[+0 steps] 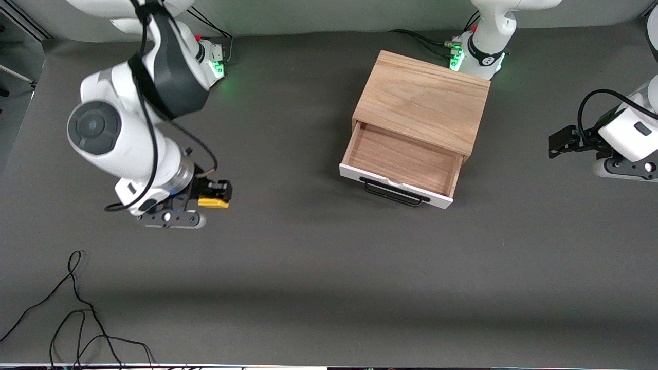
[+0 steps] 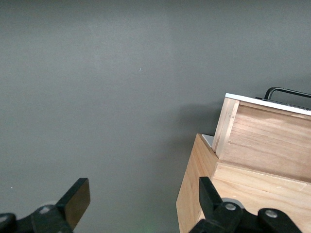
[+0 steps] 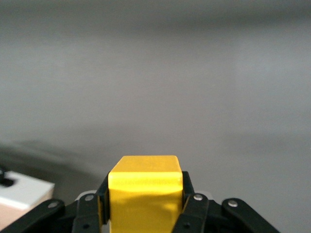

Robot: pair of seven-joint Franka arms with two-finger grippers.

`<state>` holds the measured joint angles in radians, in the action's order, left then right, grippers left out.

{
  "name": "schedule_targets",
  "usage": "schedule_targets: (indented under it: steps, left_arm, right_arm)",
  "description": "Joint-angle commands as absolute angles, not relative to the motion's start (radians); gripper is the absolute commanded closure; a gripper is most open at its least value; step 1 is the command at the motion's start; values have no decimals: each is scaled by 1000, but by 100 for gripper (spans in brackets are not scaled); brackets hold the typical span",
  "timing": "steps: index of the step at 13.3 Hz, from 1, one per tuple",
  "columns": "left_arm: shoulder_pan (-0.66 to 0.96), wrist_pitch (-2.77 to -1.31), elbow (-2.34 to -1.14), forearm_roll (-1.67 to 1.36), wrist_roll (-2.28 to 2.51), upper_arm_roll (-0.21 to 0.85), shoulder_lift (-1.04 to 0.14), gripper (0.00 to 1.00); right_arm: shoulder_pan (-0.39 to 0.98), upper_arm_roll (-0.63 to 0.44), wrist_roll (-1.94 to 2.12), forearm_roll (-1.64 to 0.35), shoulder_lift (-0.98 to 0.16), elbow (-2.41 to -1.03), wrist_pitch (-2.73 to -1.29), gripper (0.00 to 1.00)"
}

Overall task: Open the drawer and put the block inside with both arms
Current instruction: 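Carry the yellow cube with the right gripper over the open drawer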

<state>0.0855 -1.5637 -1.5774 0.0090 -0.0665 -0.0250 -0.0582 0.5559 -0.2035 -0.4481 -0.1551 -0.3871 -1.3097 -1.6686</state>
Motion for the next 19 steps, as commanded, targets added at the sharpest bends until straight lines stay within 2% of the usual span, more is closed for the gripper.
schedule_targets:
  steps: [1, 5, 10, 19]
  left_arm:
    - [95, -1563, -1601, 23, -84, -31, -35, 0]
    - [97, -1565, -1601, 23, -84, -31, -37, 0]
    - [95, -1563, -1603, 23, -86, -31, -37, 0]
    - [97, -1563, -1605, 25, -86, -31, -37, 0]
  right_arm:
    - [587, -207, -549, -219, -420, -1218, -1632, 79]
    - [719, -207, -756, -218, -478, -1120, -1634, 79]
    - [892, -209, -977, -213, -627, -971, -1666, 78]
    - [1015, -207, -1155, -212, -787, -969, -1885, 78]
